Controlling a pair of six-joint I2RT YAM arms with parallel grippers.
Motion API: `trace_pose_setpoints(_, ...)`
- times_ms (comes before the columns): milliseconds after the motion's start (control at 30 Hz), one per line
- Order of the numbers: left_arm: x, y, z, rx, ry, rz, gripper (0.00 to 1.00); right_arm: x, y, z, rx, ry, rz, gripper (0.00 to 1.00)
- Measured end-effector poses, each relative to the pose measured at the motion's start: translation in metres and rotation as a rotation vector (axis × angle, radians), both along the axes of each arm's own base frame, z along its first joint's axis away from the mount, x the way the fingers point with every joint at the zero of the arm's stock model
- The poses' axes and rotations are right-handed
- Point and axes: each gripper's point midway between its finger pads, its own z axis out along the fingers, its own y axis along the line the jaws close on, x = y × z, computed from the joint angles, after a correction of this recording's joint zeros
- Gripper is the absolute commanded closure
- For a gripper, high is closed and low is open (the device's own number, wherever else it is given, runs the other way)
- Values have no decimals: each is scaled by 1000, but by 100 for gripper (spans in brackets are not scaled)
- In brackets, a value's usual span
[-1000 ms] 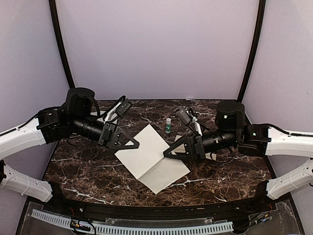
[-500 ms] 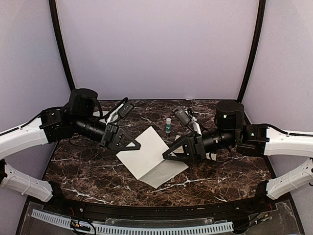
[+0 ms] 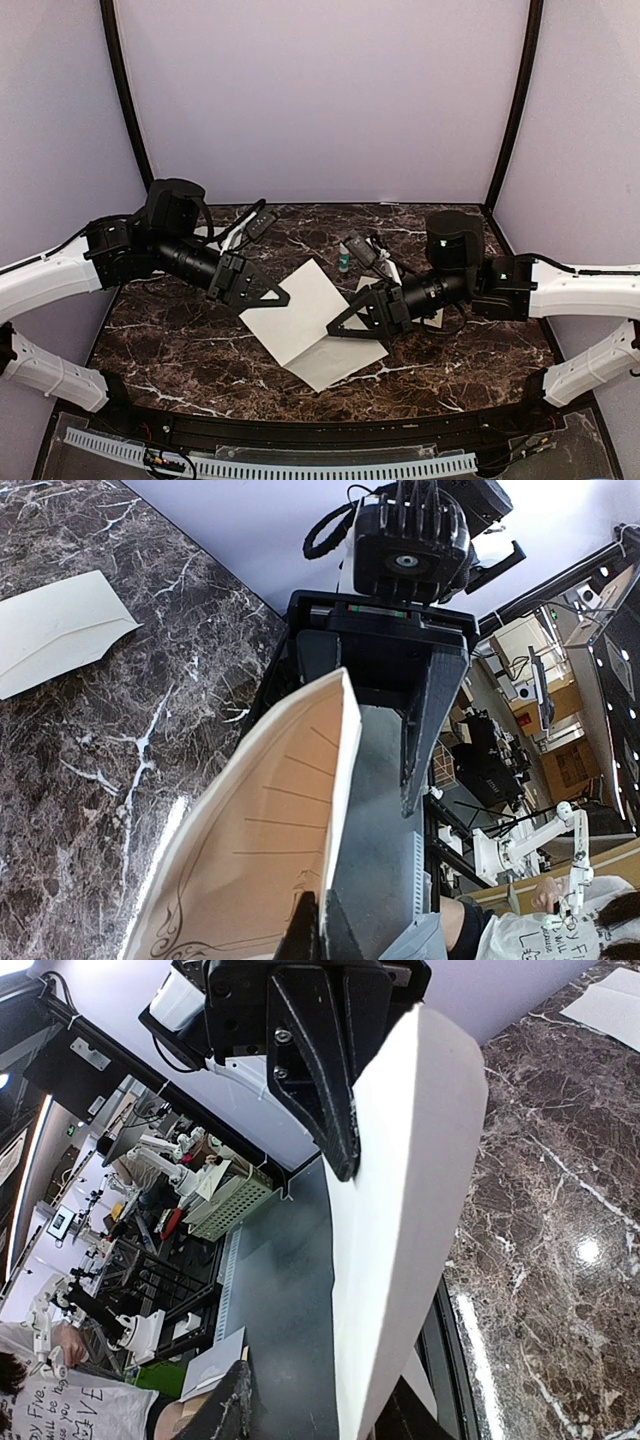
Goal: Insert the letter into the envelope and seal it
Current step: Fold the letter.
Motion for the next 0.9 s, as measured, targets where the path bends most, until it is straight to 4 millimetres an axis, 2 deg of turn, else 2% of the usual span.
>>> trace_pose_setpoints(300, 3, -4, -2, 20, -6, -11, 100, -6, 4, -12, -33, 13, 31, 73)
trace_pose_setpoints(567, 3, -4, -5, 33, -4, -15, 99, -6, 6, -10, -29, 17, 24, 99)
trace_pose_setpoints(600, 3, -4, -6, 34, -3, -15, 97, -5, 6, -10, -30, 18, 21, 100)
trace_pose_setpoints(633, 4, -4, -6, 35, -3, -12, 87, -4, 6, -11, -32, 17, 16, 100)
trace_pose_setpoints(667, 4, -4, -6, 36, -6, -8, 82, -3, 7, -11, -34, 17, 10, 100)
trace_pose_setpoints(733, 9, -4, -7, 43, -7, 17, 58, 0, 7, -12, -37, 14, -11, 100)
trace_pose_setpoints(900, 31, -1, -3, 65, -73, 147, 35, 13, 5, -12, -35, 12, -94, 100)
